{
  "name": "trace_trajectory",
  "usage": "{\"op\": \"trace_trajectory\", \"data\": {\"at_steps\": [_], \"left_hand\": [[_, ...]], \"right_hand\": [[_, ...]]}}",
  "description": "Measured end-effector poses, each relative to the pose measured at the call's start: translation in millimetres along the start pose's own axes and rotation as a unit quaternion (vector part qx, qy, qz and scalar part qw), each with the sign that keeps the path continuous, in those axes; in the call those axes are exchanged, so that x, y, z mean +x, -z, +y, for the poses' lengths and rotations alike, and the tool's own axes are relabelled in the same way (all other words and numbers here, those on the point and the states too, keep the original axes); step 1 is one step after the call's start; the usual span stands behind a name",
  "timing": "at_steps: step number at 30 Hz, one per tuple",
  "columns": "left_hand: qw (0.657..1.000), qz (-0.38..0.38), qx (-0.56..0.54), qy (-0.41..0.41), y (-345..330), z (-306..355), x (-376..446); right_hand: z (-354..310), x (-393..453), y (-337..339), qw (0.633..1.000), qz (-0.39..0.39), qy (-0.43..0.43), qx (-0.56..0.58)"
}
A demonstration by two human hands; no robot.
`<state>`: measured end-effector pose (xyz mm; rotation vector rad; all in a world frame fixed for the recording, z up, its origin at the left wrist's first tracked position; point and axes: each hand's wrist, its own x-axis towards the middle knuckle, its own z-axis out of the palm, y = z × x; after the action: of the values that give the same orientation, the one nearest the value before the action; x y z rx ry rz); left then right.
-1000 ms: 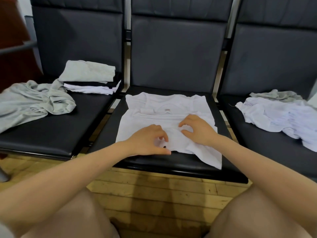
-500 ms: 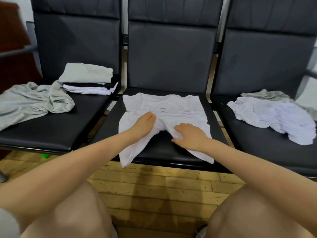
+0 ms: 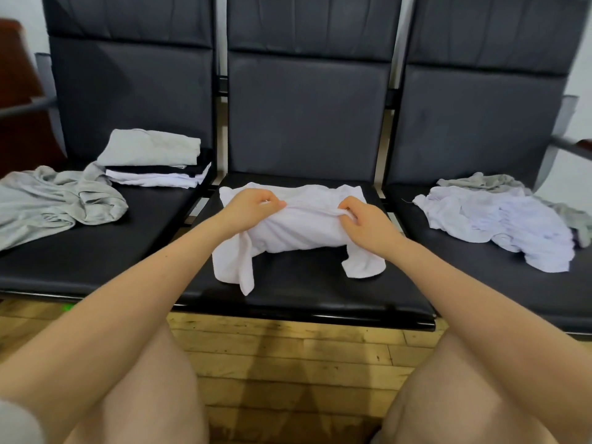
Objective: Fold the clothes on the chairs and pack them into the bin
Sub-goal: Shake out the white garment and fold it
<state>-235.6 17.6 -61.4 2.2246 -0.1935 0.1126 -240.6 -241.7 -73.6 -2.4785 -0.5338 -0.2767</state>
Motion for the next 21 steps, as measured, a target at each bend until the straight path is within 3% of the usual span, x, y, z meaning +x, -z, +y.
{"op": "trace_trajectory", "data": {"at_steps": [3, 6, 10, 15, 21], "left_hand": [[1.000, -0.007, 0.005, -0.003, -3.4, -7.2, 5.7], [1.000, -0.007, 0.009, -0.003, -5.2, -15.0, 15.1], [0.999, -0.039, 0.030, -0.009, -3.2, -24.8, 20.8], [0.986, -0.095, 0.133, -0.026, 5.5, -35.0, 23.4], [0.983, -0.041, 0.180, -0.024, 35.3, -45.6, 17.3]], "right_hand": [[5.6, 0.1, -3.0, 0.998, 0.019, 0.027, -0.060], [13.1, 10.5, -4.0, 0.996, 0.021, -0.007, -0.090], [26.4, 20.4, -9.3, 0.995, 0.008, -0.061, -0.079], [45.9, 32.0, -8.1, 0.991, 0.009, -0.136, -0.019], [70.6, 27.2, 5.0, 0.983, 0.054, -0.175, 0.002]]}}
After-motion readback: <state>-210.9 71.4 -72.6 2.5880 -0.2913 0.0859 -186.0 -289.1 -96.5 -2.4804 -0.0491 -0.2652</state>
